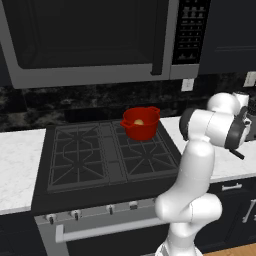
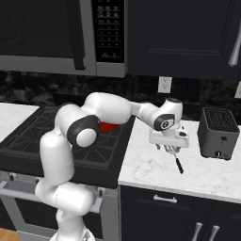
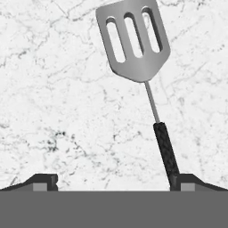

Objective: Put the potato and avocado in the pot. Retrieve the spatula and lightly stir the vegetables in the pot.

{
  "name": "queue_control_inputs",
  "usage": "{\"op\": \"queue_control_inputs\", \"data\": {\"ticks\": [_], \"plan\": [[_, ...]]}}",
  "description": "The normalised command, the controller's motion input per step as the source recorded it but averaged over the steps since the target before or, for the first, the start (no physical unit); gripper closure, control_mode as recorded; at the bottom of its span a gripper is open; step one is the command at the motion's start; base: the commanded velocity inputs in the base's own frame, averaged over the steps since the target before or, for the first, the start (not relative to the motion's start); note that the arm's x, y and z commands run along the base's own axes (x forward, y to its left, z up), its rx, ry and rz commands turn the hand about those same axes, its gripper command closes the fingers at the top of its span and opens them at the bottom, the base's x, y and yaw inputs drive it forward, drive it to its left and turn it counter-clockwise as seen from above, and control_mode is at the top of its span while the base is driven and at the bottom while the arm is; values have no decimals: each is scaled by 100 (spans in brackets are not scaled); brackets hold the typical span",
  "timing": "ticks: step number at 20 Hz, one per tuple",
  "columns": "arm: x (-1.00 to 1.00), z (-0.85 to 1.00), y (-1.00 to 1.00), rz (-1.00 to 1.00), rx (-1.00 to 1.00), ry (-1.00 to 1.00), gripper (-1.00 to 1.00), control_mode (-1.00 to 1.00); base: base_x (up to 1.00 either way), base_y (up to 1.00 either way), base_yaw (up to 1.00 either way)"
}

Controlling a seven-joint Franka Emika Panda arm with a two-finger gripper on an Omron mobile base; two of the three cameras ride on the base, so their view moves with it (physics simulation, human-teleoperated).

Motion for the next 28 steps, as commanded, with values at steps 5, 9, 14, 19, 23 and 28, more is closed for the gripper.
{"op": "queue_control_inputs", "data": {"ticks": [5, 9, 14, 19, 23, 28], "plan": [[-1, -13, -32, 0, 6, 14, -100, -100, 0, 0, 0], [0, -16, -34, 0, 5, 8, -100, -100, 0, 0, 0], [0, -23, -26, 0, 3, 5, -100, -100, 0, 0, 0], [-6, -35, -11, 0, 0, 2, -100, -100, 0, 0, 0], [-2, -34, -2, 0, 0, 1, -100, -100, 0, 0, 0], [-14, -29, 0, 0, 0, 0, -100, -100, 0, 0, 0]]}}
